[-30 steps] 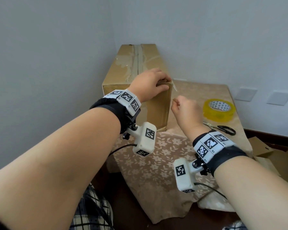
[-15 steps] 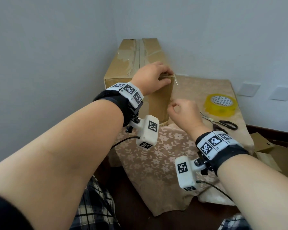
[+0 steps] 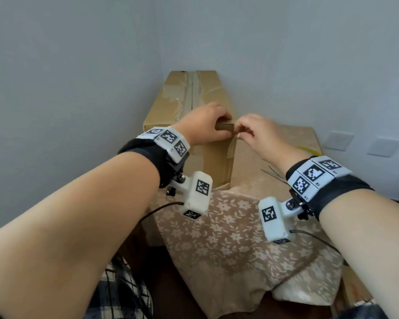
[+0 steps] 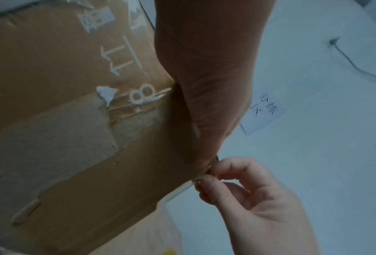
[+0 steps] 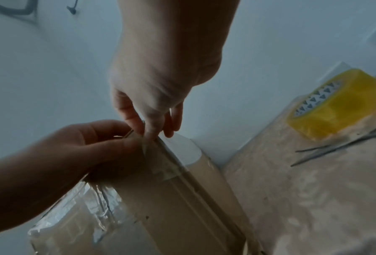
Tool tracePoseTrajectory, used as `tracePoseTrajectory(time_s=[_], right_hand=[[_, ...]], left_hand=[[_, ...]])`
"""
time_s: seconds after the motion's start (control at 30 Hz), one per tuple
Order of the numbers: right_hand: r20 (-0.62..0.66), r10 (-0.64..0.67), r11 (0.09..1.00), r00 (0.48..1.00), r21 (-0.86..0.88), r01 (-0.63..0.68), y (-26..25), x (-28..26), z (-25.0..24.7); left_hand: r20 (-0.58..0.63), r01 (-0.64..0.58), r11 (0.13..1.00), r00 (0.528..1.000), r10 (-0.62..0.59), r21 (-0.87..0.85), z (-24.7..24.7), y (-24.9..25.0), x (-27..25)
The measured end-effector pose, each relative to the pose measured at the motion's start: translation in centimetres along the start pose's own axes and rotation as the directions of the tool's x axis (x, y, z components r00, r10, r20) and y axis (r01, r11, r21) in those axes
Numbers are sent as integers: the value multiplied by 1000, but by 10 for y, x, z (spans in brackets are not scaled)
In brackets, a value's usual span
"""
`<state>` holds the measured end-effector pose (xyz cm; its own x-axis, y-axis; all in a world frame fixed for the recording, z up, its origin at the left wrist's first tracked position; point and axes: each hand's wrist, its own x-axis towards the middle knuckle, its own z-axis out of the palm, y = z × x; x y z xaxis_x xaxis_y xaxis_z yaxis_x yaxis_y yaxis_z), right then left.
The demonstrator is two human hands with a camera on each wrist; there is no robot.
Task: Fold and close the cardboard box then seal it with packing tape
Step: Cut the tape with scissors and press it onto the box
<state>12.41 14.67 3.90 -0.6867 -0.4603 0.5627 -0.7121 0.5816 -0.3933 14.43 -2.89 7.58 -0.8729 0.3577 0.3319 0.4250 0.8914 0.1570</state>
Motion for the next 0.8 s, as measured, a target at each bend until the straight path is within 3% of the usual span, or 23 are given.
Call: tracePoseTrajectory(time_s=[0.13,0.37,0.47,0.67,0.8], right_hand=[[30,-77,986,997,-145,81,-1,9,-3],[-53,35,985,998,171,-26,-4,21,8],[-123,9,992,992,126,6,0,14,20],[4,71,997,997,10,-71,6,-8,41],[-59,102,994,993,56,-98,1,2,30]], left_hand=[[39,-10,991,999,5,133,0,-10,-13],[-92,14,978,996,5,207,10,-13,-16],[-111,15,977,994,9,213,12,-13,-18],[-95,17,972,995,5,235,10,-12,-18],[-86,13,971,996,8,240,10,-12,-19]])
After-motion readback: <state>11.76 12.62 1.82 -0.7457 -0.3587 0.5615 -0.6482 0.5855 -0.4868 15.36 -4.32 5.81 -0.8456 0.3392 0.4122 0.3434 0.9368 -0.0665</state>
